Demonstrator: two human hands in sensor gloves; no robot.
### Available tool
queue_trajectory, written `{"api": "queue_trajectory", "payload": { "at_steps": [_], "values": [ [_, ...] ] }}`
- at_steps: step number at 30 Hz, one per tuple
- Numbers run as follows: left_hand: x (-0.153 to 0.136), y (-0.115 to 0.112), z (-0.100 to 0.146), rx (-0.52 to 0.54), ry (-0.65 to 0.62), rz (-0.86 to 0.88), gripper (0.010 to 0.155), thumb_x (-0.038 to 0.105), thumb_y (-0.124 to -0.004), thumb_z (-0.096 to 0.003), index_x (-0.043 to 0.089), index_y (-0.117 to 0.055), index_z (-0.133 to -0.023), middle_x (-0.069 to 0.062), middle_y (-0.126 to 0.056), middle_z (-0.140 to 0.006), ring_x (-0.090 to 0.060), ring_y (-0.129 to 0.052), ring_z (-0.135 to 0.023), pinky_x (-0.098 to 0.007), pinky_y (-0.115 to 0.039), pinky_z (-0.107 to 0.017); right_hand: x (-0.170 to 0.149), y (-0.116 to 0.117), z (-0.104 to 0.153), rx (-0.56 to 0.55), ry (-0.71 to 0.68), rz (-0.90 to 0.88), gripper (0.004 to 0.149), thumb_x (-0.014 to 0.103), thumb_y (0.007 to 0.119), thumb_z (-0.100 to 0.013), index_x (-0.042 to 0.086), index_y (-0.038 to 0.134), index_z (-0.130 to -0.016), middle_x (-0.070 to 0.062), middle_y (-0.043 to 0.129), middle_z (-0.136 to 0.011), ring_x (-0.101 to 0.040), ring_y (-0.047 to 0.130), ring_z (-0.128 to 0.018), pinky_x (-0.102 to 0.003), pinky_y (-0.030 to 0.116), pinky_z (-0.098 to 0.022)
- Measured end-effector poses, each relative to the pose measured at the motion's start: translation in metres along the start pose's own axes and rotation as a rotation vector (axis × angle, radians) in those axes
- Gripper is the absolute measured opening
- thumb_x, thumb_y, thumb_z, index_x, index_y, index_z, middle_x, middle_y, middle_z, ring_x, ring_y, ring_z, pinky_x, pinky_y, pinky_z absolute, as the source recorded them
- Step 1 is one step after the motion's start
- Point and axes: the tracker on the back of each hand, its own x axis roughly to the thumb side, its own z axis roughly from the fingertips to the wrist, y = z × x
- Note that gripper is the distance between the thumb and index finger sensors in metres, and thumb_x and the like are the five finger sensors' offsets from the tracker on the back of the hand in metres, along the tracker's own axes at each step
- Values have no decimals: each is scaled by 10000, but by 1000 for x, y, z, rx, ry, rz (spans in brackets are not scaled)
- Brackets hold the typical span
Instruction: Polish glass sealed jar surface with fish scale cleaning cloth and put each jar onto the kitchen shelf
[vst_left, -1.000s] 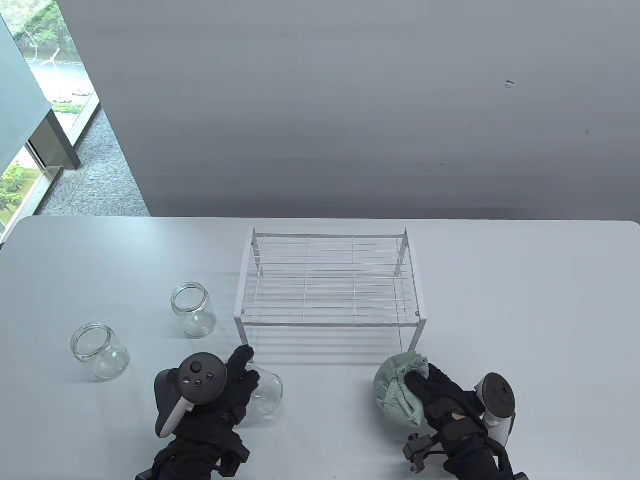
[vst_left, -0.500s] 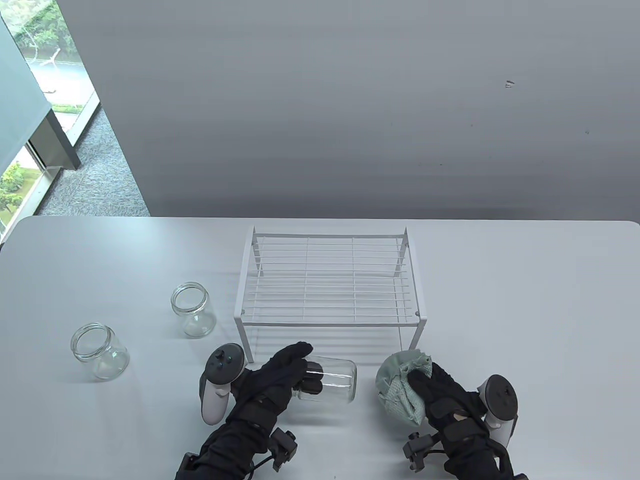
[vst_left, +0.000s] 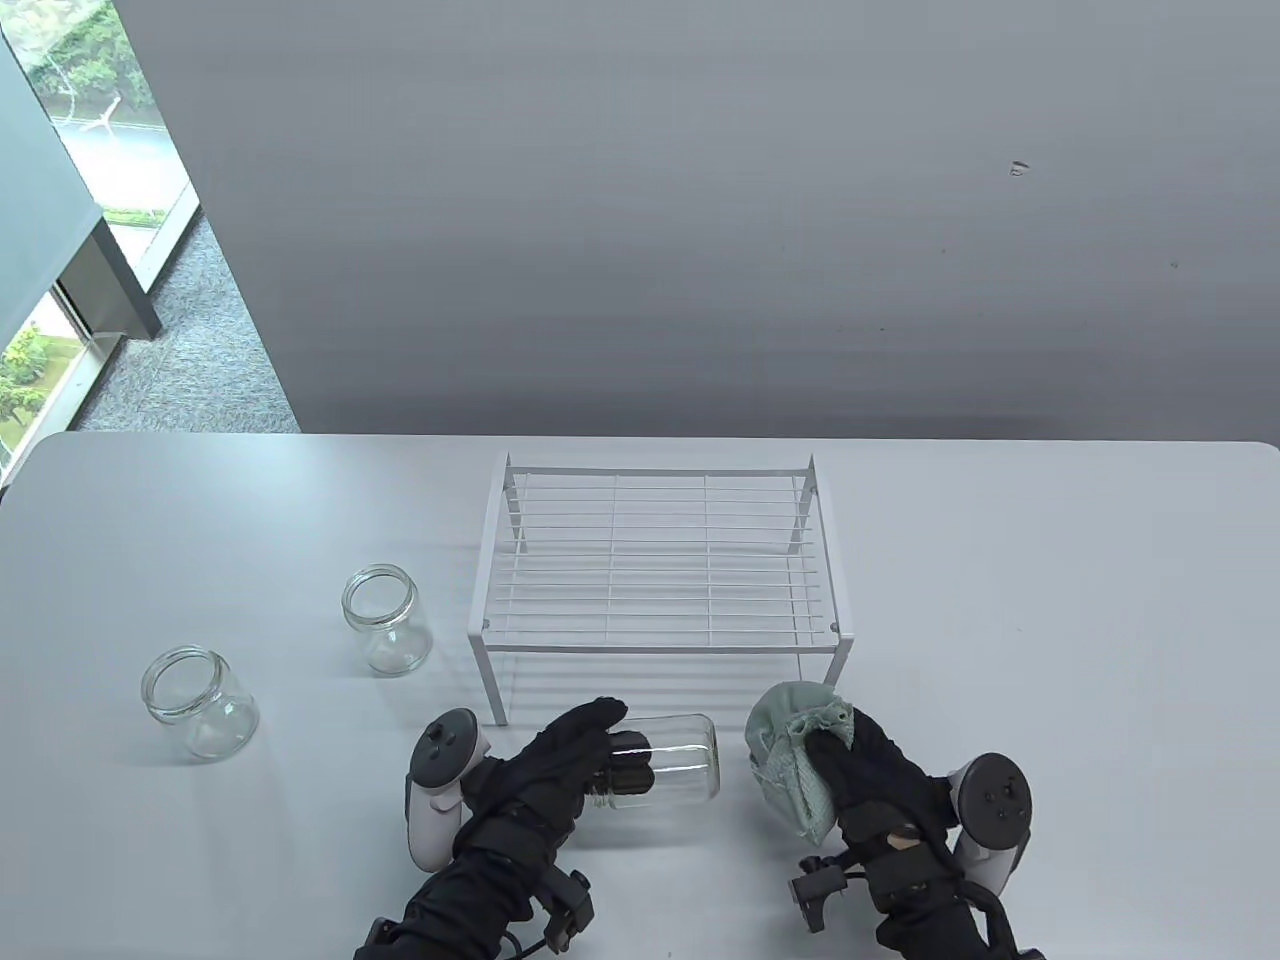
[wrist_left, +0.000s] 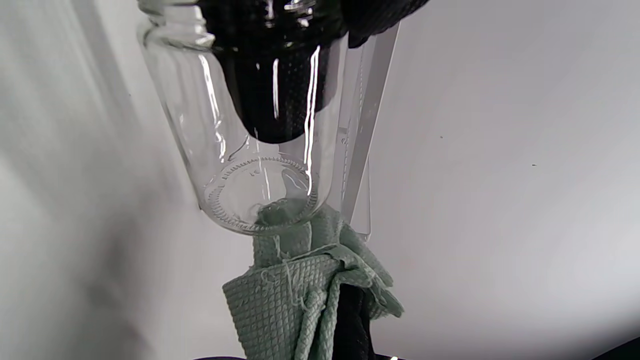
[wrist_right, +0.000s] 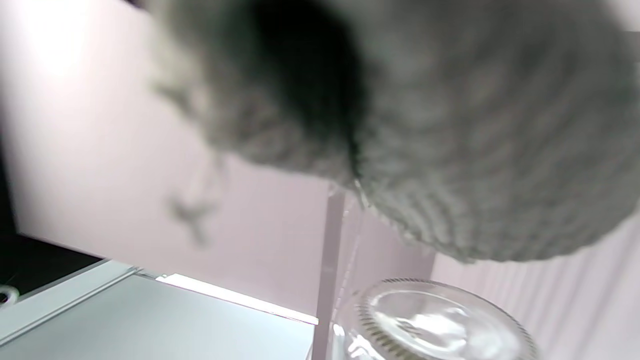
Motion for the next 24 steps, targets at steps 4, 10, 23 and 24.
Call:
{"api": "queue_trajectory", "payload": {
  "at_steps": [4,10,23,24],
  "values": [
    [0,-1,0,-4,7,-1,467,326,-666,-564,216,-602,-1013,-26,-929,-872,-145,-1065,-698,-556,-428,-735,32,24,0,68,-285,261,442,149,761,-468,-40,746,-867,-304,863,-724,-437,986,-533,-562,759,-406],
    [0,-4,0,-22,4,3,480,316,-659,-567,195,-577,-1024,-45,-914,-886,-157,-1056,-717,-562,-401,-730,58,74,12,292,-624,608,443,154,774,-463,-25,768,-868,-302,870,-747,-477,959,-607,-620,703,-466],
    [13,-23,7,-69,-54,-129,569,311,-683,-553,110,-492,-1049,-100,-930,-873,-204,-1068,-703,-583,-348,-711,19,100,9,539,-549,837,719,452,724,-517,20,490,-1042,-311,524,-1001,-601,517,-892,-728,441,-581],
    [14,-23,7,-61,-67,-152,569,311,-686,-549,110,-499,-1047,-103,-936,-866,-209,-1071,-694,-583,-348,-709,14,95,7,542,-508,812,741,480,714,-520,22,471,-1050,-316,514,-1004,-601,528,-892,-733,445,-576]
  ]
}}
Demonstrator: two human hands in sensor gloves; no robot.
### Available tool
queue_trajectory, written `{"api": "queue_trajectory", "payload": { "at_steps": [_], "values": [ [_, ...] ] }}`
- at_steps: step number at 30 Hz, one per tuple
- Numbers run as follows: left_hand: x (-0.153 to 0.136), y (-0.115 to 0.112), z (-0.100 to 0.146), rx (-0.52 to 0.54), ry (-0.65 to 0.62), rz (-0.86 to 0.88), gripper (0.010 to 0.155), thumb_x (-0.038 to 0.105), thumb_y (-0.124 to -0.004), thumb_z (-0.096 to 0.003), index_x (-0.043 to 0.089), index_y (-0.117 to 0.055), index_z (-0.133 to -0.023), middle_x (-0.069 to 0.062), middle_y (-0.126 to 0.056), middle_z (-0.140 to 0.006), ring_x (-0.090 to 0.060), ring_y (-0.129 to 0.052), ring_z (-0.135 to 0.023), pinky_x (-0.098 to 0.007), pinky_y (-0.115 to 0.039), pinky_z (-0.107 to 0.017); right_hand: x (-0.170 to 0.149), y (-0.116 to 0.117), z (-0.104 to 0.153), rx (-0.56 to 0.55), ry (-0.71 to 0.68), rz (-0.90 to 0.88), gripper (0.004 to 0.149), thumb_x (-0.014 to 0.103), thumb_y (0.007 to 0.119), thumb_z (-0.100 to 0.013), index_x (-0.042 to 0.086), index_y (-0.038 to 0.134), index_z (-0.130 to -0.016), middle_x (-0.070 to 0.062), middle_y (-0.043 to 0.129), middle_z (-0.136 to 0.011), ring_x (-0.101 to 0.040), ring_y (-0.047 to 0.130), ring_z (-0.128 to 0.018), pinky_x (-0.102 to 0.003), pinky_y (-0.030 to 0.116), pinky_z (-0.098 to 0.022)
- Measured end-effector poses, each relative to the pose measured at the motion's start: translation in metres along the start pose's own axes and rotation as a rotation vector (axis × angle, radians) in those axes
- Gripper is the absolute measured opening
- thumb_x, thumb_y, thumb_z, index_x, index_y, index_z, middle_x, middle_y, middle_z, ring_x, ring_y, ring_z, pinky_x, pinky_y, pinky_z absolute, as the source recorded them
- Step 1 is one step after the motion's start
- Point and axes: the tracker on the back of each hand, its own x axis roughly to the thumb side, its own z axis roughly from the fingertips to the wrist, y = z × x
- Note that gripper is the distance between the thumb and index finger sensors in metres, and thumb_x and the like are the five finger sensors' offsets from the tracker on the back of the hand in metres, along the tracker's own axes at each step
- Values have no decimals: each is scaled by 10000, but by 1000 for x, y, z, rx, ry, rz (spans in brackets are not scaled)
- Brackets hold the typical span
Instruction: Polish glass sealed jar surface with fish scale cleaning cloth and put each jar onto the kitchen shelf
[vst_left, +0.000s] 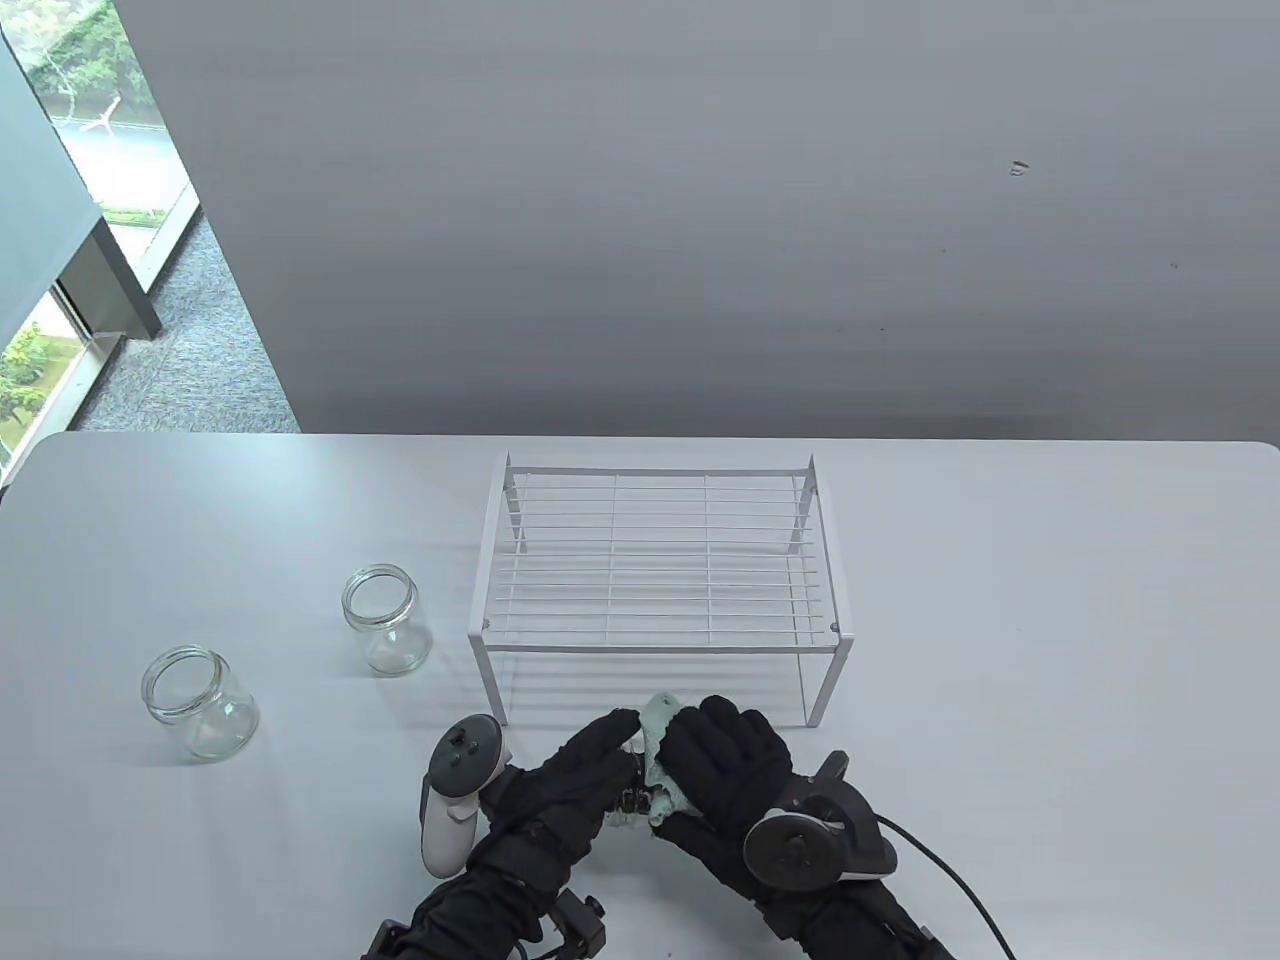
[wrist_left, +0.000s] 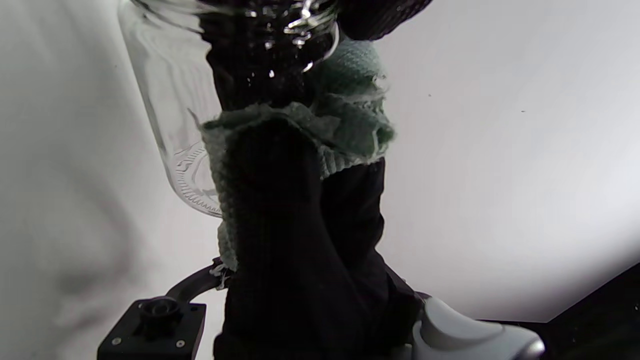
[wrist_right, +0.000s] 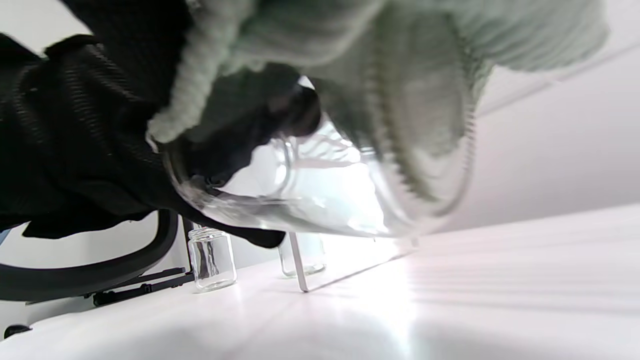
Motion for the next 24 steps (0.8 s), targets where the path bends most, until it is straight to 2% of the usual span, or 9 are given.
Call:
{"api": "queue_trajectory", "payload": {
  "at_steps": [4,10,15,17,20,24],
  "values": [
    [-1,4,2,24,-2,33,567,319,-674,-557,118,-484,-1052,-96,-934,-865,-193,-1072,-689,-575,-346,-716,-14,-2,8,0,74,-111,780,499,695,-530,3,411,-1061,-359,441,-1006,-633,506,-889,-749,425,-568],
    [-7,5,1,6,27,122,553,330,-657,-568,134,-488,-1057,-103,-907,-895,-190,-1052,-723,-553,-304,-719,7,1,2,-4,-47,-12,776,447,708,-525,-51,412,-1039,-374,420,-1001,-661,448,-884,-760,395,-564],
    [-7,1,0,-31,22,112,665,393,-732,-553,117,-432,-1079,-135,-867,-935,-219,-1024,-767,-547,-256,-710,26,7,-3,17,-98,58,803,448,721,-516,-76,398,-1031,-388,434,-994,-661,421,-891,-775,342,-562],
    [-6,-2,0,-51,22,102,706,394,-770,-543,123,-409,-1086,-145,-844,-952,-223,-1005,-788,-551,-241,-706,29,6,-4,8,-90,44,831,451,731,-513,-92,368,-1026,-393,444,-990,-667,430,-886,-777,338,-562],
    [-5,-2,0,-7,33,54,669,313,-787,-529,139,-443,-1076,-114,-875,-924,-185,-1032,-753,-546,-281,-716,28,3,-4,19,-79,-1,853,461,749,-506,-91,361,-1028,-392,446,-993,-662,436,-890,-775,337,-567],
    [-6,2,0,23,30,56,662,314,-789,-526,128,-460,-1070,-107,-898,-897,-168,-1050,-718,-558,-319,-716,20,-6,-2,2,-107,-103,873,477,774,-496,-70,360,-1037,-372,466,-1003,-644,470,-902,-773,348,-576]
  ]
}}
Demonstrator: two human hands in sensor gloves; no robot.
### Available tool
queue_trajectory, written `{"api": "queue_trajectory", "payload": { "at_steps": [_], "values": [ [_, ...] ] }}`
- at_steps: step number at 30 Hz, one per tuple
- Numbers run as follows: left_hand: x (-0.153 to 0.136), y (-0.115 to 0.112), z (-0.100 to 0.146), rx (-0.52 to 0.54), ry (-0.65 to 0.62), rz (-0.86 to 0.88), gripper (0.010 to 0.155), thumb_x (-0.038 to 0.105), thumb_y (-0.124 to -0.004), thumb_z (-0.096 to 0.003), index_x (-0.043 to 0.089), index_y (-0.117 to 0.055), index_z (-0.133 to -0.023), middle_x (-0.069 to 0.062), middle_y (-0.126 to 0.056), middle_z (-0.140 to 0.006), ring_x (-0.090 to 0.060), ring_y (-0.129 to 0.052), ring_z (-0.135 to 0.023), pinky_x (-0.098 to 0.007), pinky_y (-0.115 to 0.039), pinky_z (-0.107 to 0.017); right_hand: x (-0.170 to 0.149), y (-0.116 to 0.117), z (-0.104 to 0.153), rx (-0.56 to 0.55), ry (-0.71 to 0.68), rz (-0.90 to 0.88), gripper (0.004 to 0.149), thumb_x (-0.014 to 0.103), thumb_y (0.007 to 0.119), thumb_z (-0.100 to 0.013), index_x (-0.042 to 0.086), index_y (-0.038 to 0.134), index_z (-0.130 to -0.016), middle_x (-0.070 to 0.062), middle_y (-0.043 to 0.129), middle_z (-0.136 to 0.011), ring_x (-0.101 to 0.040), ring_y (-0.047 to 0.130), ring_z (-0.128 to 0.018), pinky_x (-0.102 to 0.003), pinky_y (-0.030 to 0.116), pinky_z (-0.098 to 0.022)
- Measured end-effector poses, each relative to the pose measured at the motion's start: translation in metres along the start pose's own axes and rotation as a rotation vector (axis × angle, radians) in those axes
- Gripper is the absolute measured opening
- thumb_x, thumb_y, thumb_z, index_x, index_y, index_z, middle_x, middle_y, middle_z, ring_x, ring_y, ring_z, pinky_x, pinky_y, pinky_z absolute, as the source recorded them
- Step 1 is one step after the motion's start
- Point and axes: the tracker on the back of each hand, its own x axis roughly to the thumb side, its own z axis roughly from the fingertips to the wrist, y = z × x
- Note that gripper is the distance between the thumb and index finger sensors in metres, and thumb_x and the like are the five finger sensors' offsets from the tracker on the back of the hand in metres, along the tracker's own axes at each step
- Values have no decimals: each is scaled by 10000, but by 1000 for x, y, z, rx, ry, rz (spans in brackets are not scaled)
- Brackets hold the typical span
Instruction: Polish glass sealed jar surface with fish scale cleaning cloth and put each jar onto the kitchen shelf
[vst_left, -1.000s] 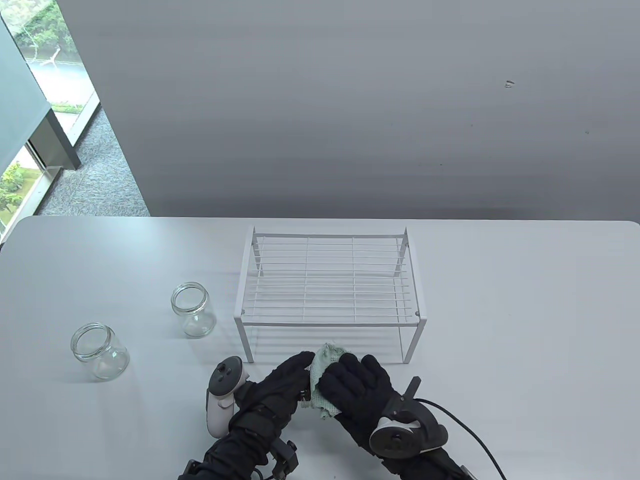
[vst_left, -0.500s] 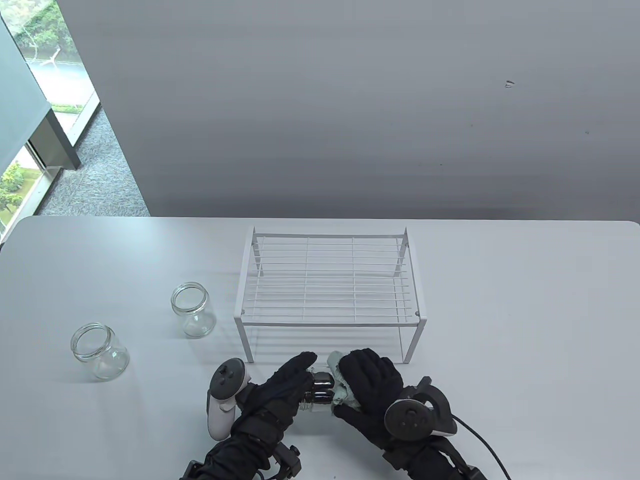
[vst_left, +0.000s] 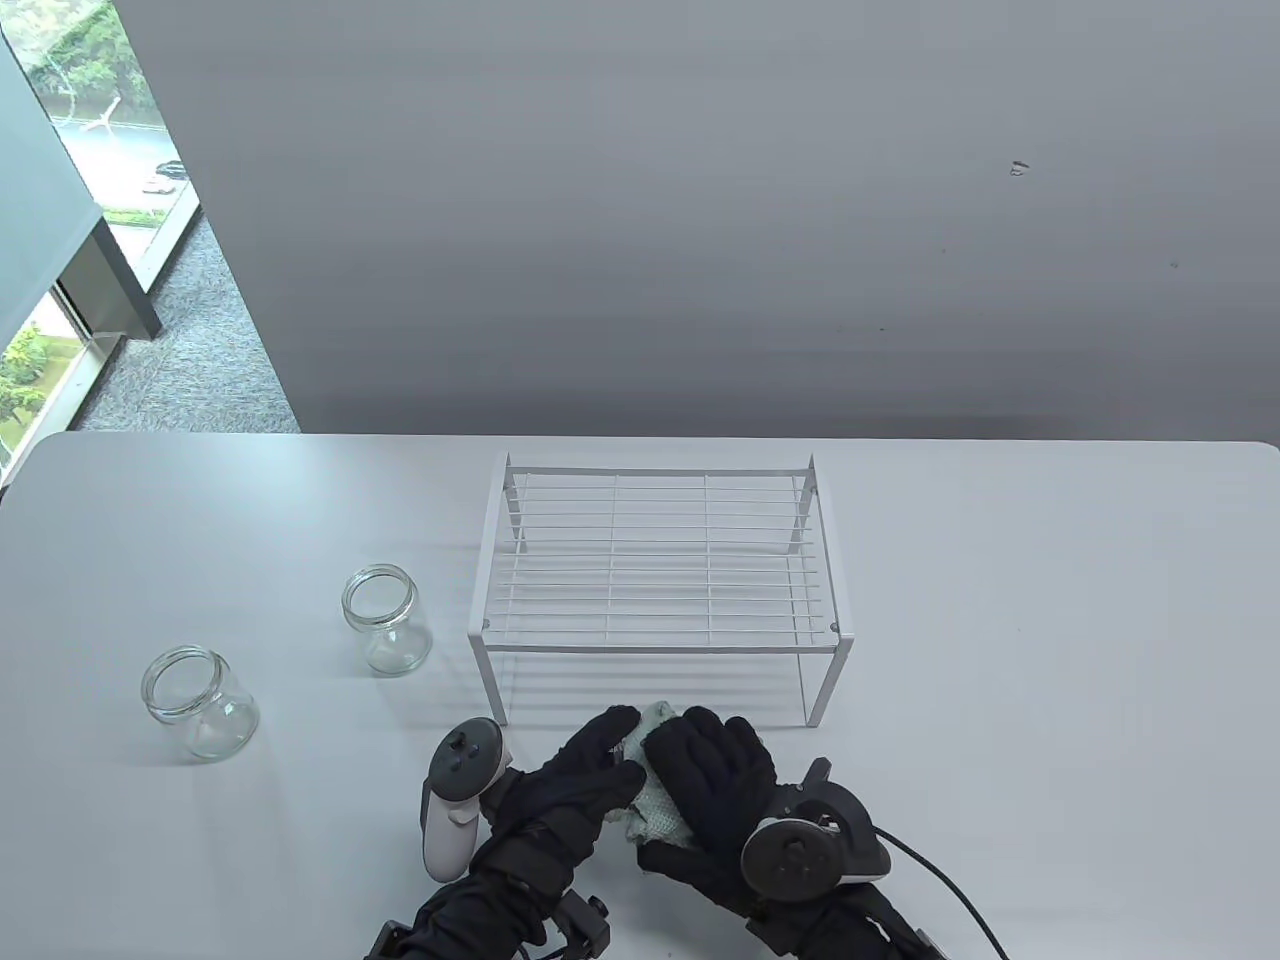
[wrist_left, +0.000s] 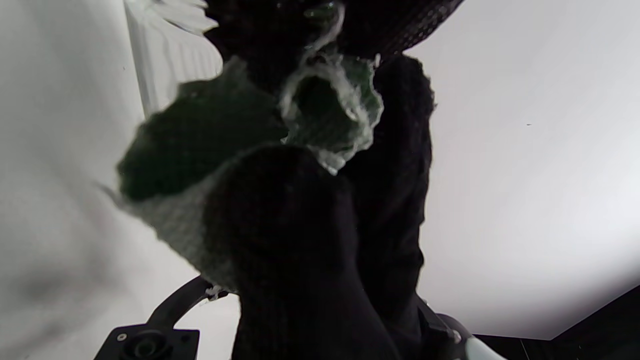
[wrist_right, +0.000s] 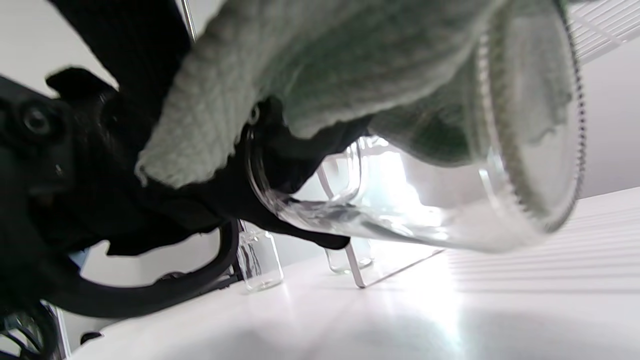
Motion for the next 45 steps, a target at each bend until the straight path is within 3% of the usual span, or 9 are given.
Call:
{"api": "queue_trajectory", "payload": {
  "at_steps": [5,12,16,19,24,33,37,39,45],
  "values": [
    [-2,4,0,5,4,39,657,319,-785,-526,122,-467,-1066,-106,-908,-882,-161,-1057,-698,-560,-334,-719,-5,-10,4,16,-38,100,864,485,807,-479,-39,420,-1046,-348,495,-1013,-627,495,-916,-778,360,-575],
    [0,-8,0,-88,-7,31,654,346,-724,-550,117,-411,-1078,-104,-879,-914,-174,-1031,-742,-536,-279,-719,1,5,-3,38,-23,249,856,487,797,-478,-34,410,-1036,-345,533,-982,-623,568,-869,-757,413,-570],
    [5,-11,2,-95,-33,-8,676,402,-700,-560,109,-389,-1084,-116,-875,-918,-186,-1026,-746,-521,-254,-723,-10,0,1,-26,45,122,799,537,723,-501,1,472,-1038,-315,611,-958,-588,680,-821,-725,491,-564],
    [3,-8,3,-66,-30,14,629,377,-681,-563,123,-419,-1076,-83,-906,-883,-156,-1045,-703,-497,-275,-739,-25,-7,9,-139,135,-98,676,463,678,-524,-14,616,-998,-325,703,-912,-598,729,-776,-726,502,-551],
    [-1,0,6,5,-39,72,617,369,-665,-569,124,-411,-1075,-75,-903,-877,-149,-1042,-695,-496,-271,-742,-33,-19,19,-164,121,-49,597,366,679,-526,-37,674,-966,-342,746,-876,-599,784,-729,-715,539,-537],
    [12,-13,7,1,-126,-174,595,330,-673,-545,93,-479,-1055,-119,-947,-804,-182,-1072,-603,-531,-308,-724,-13,2,3,-27,78,-41,792,483,776,-489,-35,519,-1030,-348,631,-950,-616,701,-799,-733,498,-557],
    [16,-15,8,-48,-137,-129,589,334,-661,-558,115,-460,-1066,-119,-935,-817,-184,-1060,-614,-517,-286,-739,-32,0,12,-182,184,-301,732,525,757,-494,2,642,-994,-304,733,-905,-557,792,-749,-700,568,-537],
    [17,-15,9,-52,-149,-92,589,345,-646,-566,124,-440,-1072,-99,-930,-825,-161,-1059,-622,-513,-294,-743,-47,3,21,-276,329,-614,671,478,758,-510,-10,690,-964,-306,761,-878,-558,804,-725,-704,566,-527],
    [9,-11,10,-30,-146,116,568,357,-611,-583,174,-412,-1083,-72,-902,-859,-122,-1044,-659,-507,-287,-756,-57,24,34,-380,492,-1147,776,546,714,-542,-46,559,-1019,-344,665,-910,-573,768,-728,-701,556,-521]
  ]
}}
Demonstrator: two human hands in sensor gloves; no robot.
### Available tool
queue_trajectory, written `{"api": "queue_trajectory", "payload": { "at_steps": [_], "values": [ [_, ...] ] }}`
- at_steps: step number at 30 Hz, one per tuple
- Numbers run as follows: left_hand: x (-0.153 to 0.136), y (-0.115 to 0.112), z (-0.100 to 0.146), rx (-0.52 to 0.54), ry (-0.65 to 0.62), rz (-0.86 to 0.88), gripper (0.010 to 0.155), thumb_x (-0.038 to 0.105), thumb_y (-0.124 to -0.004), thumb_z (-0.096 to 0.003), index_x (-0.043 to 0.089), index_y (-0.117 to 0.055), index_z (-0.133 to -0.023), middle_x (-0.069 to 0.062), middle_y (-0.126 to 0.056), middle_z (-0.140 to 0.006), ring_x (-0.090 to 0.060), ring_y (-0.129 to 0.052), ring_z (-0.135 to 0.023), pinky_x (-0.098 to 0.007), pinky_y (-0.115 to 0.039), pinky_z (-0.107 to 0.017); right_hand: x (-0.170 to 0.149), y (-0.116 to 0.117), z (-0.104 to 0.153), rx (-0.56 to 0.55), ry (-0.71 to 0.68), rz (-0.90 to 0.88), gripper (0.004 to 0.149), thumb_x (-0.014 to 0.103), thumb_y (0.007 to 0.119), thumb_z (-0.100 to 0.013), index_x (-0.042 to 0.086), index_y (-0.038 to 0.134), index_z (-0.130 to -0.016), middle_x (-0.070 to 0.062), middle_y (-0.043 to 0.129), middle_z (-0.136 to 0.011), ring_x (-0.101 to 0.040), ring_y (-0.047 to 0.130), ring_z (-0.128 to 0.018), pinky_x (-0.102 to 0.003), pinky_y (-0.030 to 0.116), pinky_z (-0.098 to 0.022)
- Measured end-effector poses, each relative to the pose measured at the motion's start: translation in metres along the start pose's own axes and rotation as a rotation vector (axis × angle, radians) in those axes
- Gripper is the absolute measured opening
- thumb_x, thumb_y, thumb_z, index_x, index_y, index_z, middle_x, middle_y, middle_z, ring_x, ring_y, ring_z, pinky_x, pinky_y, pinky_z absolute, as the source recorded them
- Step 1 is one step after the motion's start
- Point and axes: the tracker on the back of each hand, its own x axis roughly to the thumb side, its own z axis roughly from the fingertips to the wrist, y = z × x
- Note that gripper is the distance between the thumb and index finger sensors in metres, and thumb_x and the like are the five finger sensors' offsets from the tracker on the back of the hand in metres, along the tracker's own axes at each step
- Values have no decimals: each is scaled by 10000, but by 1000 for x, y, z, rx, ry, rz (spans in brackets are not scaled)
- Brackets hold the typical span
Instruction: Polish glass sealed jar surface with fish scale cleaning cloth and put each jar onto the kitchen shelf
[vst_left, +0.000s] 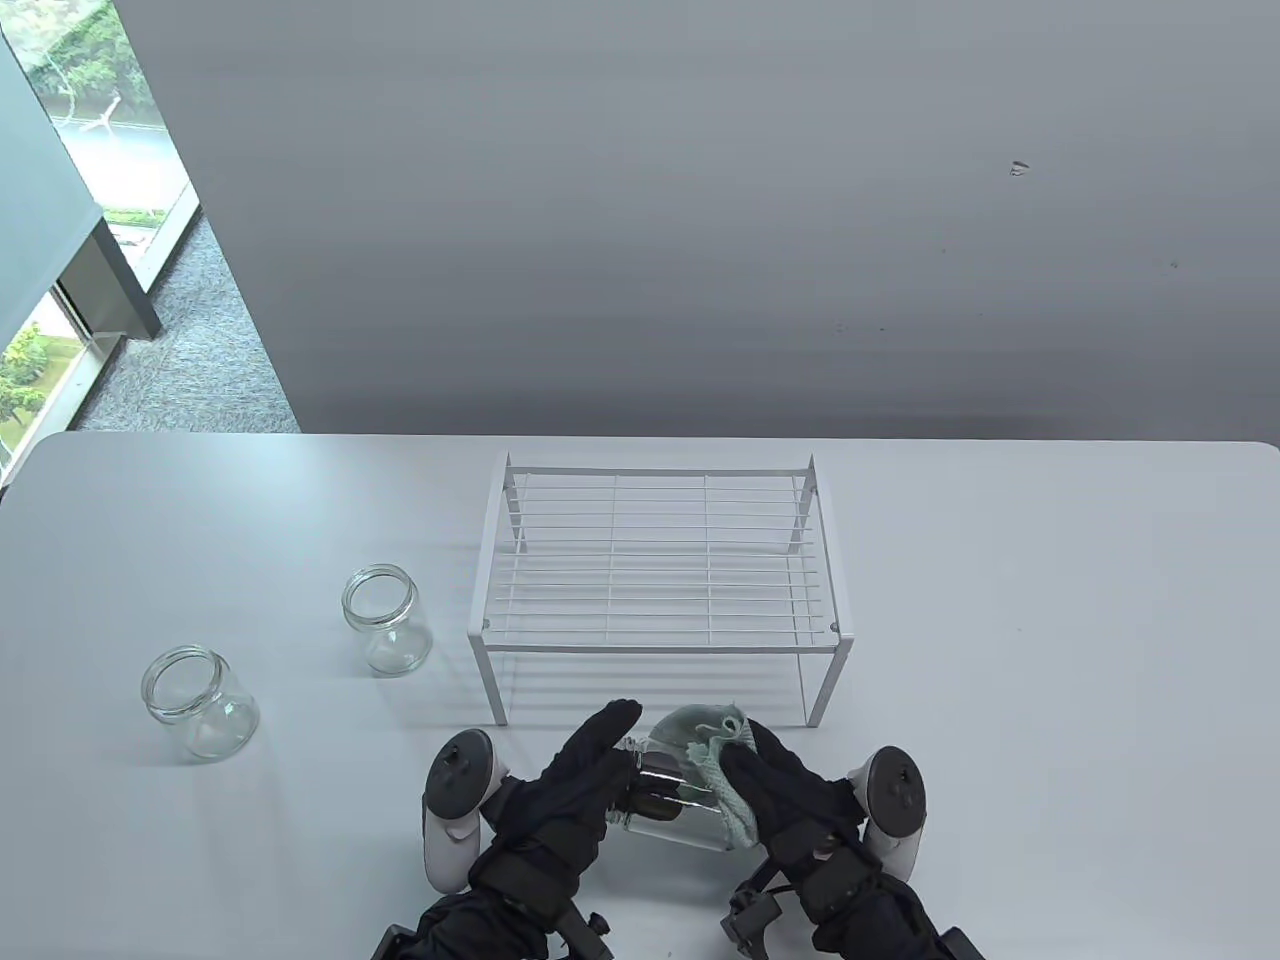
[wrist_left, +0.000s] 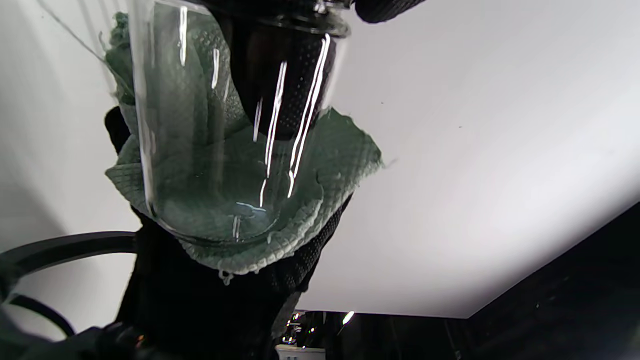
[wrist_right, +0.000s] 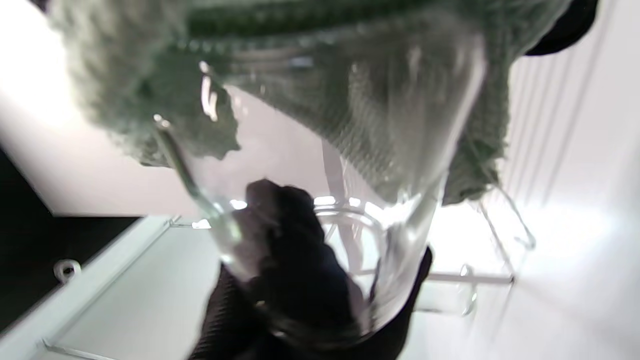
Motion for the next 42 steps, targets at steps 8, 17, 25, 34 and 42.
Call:
{"api": "queue_trajectory", "payload": {
  "at_steps": [8,17,25,34,42],
  "values": [
    [-11,7,-2,33,-38,303,577,329,-521,-592,189,-279,-1096,-65,-791,-948,-101,-976,-787,-514,-269,-758,-13,18,3,164,86,-307,915,585,687,-568,-38,237,-1063,-383,475,-989,-597,685,-828,-700,574,-551],
    [-16,5,0,62,-60,365,572,326,-493,-588,184,-253,-1088,-62,-733,-982,-100,-946,-843,-516,-253,-753,-14,20,3,148,58,-276,818,526,610,-598,-48,254,-1059,-371,486,-993,-571,686,-852,-665,576,-569],
    [-17,-9,-1,-19,-70,423,580,307,-483,-585,166,-231,-1088,-45,-710,-1006,-109,-947,-884,-495,-223,-741,-8,28,0,119,-85,75,921,543,665,-558,-96,176,-1006,-340,494,-988,-533,702,-859,-675,562,-561],
    [-14,-13,-3,-62,-69,374,586,302,-498,-587,158,-234,-1090,-52,-682,-1027,-152,-906,-921,-479,-162,-716,-18,37,3,217,26,90,932,458,771,-529,-147,226,-981,-345,535,-965,-564,687,-849,-705,530,-553],
    [-8,-8,-2,11,-58,183,582,285,-519,-575,112,-280,-1077,-63,-730,-984,-171,-946,-868,-515,-216,-704,-3,15,5,-80,-115,104,995,428,839,-491,-156,184,-960,-387,523,-917,-567,724,-795,-682,553,-543]
  ]
}}
